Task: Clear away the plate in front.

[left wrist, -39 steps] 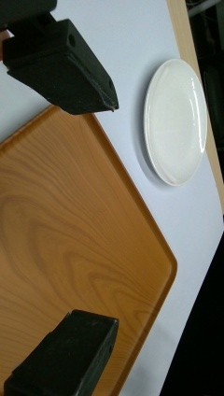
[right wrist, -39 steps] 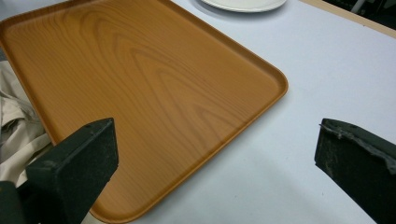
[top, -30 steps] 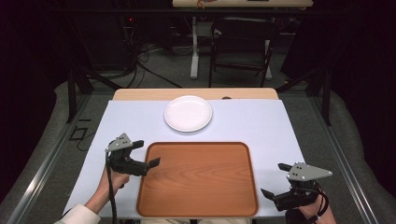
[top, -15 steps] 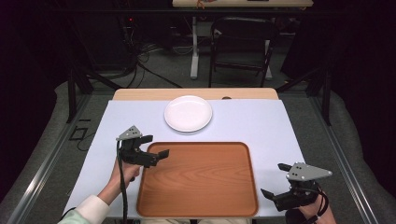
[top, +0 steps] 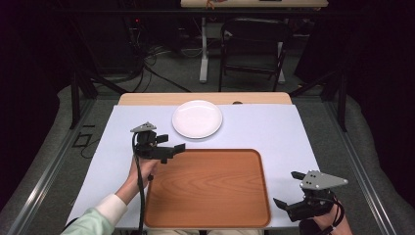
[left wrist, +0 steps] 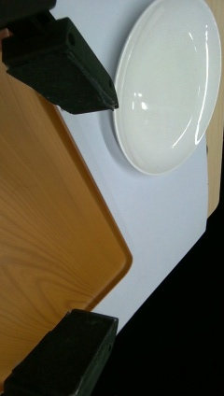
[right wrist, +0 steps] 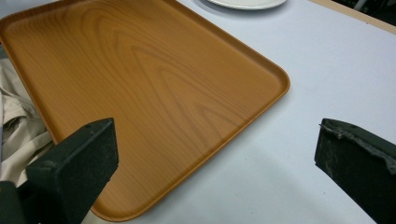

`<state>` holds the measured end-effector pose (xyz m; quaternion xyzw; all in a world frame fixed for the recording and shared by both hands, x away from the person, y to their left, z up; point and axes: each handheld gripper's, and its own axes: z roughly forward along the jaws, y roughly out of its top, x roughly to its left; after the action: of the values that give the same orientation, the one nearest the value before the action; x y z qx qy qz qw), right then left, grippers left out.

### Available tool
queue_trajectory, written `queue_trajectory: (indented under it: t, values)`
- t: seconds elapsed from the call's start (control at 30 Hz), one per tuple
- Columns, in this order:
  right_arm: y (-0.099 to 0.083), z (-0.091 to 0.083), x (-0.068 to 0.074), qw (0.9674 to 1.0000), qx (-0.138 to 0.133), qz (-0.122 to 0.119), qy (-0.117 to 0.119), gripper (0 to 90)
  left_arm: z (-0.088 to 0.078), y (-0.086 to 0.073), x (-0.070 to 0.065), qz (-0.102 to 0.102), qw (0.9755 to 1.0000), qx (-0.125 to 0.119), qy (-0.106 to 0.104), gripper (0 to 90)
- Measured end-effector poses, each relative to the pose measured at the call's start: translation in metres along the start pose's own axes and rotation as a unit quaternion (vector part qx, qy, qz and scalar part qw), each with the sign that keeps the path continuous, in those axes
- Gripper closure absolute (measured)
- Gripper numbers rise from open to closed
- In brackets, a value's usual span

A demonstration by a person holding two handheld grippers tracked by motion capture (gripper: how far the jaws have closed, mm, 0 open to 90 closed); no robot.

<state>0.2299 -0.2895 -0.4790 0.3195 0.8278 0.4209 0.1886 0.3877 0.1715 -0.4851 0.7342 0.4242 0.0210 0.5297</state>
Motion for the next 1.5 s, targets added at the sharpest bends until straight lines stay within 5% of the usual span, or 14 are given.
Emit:
queue_trajectory:
  t: [0.3,0.57,0.67,0.73,0.87,0.93,1.07,1.1,1.17,1.2,1.27,1.37,1.4,1.5]
  values:
    - [0.0,0.0,0.0,1.0,0.001,-0.001,0.003,0.0,0.024,0.01,0.007,-0.043,0.999,-0.004,0.012,0.0]
    - [0.0,0.001,0.0,1.0,0.002,-0.001,0.005,0.0,0.047,0.012,0.017,-0.109,0.9937,-0.01,0.021,0.1]
    - [0.0,0.001,0.0,1.0,0.003,-0.001,0.005,0.0,0.054,0.011,0.024,-0.154,0.9878,-0.02,0.016,0.1]
    - [0.0,0.001,0.0,1.0,0.004,-0.001,0.005,0.0,0.06,0.009,0.03,-0.194,0.9804,-0.031,0.013,0.3]
    - [0.0,0.001,0.0,1.0,0.003,-0.002,0.006,0.0,0.064,0.006,0.035,-0.217,0.9753,-0.038,0.015,0.4]
    - [0.0,0.001,0.0,1.0,0.004,-0.001,0.007,0.0,0.068,0.002,0.041,-0.248,0.9675,-0.045,0.017,0.4]
    - [0.0,0.001,0.0,1.0,0.003,-0.002,0.008,0.0,0.073,0.0,0.045,-0.274,0.9599,-0.052,0.024,0.4]
    - [0.0,0.001,0.0,1.0,0.003,-0.002,0.008,0.0,0.076,-0.001,0.047,-0.293,0.954,-0.059,0.028,0.4]
    - [0.0,0.001,0.0,1.0,0.003,-0.002,0.008,0.0,0.078,-0.002,0.048,-0.298,0.9522,-0.062,0.029,0.4]
    - [0.0,0.001,0.0,0.9999,0.004,-0.003,0.009,0.0,0.082,-0.004,0.048,-0.314,0.946,-0.071,0.04,0.5]
    - [0.0,0.001,0.0,0.9999,0.004,-0.003,0.009,0.0,0.084,-0.004,0.048,-0.317,0.9449,-0.069,0.045,0.6]
    - [0.0,0.001,0.0,0.9999,0.004,-0.003,0.009,0.0,0.092,-0.007,0.05,-0.338,0.9356,-0.082,0.061,1.3]
    - [0.0,0.001,0.0,0.9999,0.004,-0.003,0.009,0.0,0.092,-0.007,0.05,-0.338,0.9356,-0.082,0.061,1.8]
    - [0.0,0.001,0.0,0.9999,0.005,-0.004,0.01,0.0,0.097,-0.011,0.052,-0.366,0.9236,-0.087,0.075,3.8]
